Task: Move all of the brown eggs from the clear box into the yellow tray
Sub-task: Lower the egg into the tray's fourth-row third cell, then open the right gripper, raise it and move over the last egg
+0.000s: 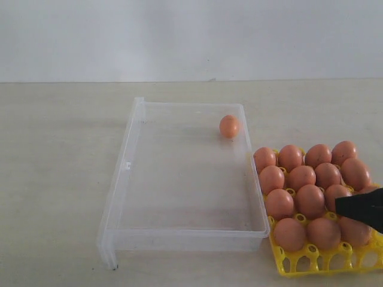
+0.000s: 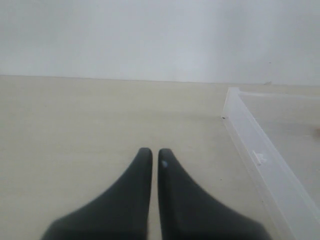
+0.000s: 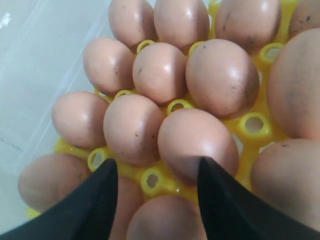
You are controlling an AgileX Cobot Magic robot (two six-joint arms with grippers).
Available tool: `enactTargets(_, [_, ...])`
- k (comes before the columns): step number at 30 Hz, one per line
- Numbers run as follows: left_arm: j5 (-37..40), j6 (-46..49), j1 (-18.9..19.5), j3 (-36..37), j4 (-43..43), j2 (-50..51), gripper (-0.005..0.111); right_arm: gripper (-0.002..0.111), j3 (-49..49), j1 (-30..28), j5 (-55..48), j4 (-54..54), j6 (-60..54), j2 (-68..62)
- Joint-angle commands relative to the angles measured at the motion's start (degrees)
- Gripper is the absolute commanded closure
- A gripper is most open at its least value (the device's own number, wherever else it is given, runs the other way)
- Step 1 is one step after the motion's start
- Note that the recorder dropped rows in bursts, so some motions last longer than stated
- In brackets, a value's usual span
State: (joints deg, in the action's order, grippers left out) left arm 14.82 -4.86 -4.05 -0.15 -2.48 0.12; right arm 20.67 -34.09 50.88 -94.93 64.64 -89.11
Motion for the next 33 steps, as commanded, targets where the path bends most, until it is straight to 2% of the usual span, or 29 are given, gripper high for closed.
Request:
enactTargets(1, [-0.17,0.13,0.19,0.15,0.14,-0.12,0.103,0.064,0.11,-0.09,1.54,1.84,-0.99,-0.18])
enactTargets(5, [-0.17,0.13,0.19,0.15,0.14,-0.12,0.103,0.064,0.11,-0.09,6.47,7.61,-1.13,-0.08])
enactTargets(9, [-0.17,0.13,0.19,0.15,0.14,-0.12,0.103,0.064,0.11,-0.09,19.08,13.46,-2.34,0.58])
enactTargets(13, [-0.17,0.13,0.19,0.15,0.14,-0.12,0.103,0.064,1.21,1.47,19.08,17.33,-3.26,4.39])
enactTargets(15, [-0.17,0.13,0.19,0.15,0.14,-0.12,0.103,0.065,3.15,4.24,19.08,18.7,-3.51,7.09])
enactTargets(17, [-0.17,0.13,0.19,0.15,0.14,-0.12,0.103,0.072,6.41,8.45,19.08,19.91,-4.4,9.62])
enactTargets(19, [-0.17,0.13,0.19,0.15,0.14,-0.12,0.103,0.085,10.63,13.34,18.26,20.14,-4.69,11.94])
enactTargets(22, [-0.17,0.13,0.19,0.15,0.14,-0.12,0.103,0.109,18.27,22.39,3.93,19.84,-4.58,14.75])
enactTargets(27, [-0.17,0.13,0.19,0.15,0.14,-0.12,0.103,0.108,31.22,40.13,-31.62,19.7,-3.63,14.58])
enactTargets(29, [-0.17,0.13,0.19,0.15,0.14,-0.12,0.103,0.108,34.98,45.53,-45.78,19.7,-4.75,13.34])
enactTargets(33, [-0.17,0.13,0.19,0.15,0.14,-0.12,0.103,0.108,41.97,54.49,-76.75,20.95,-17.27,9.3])
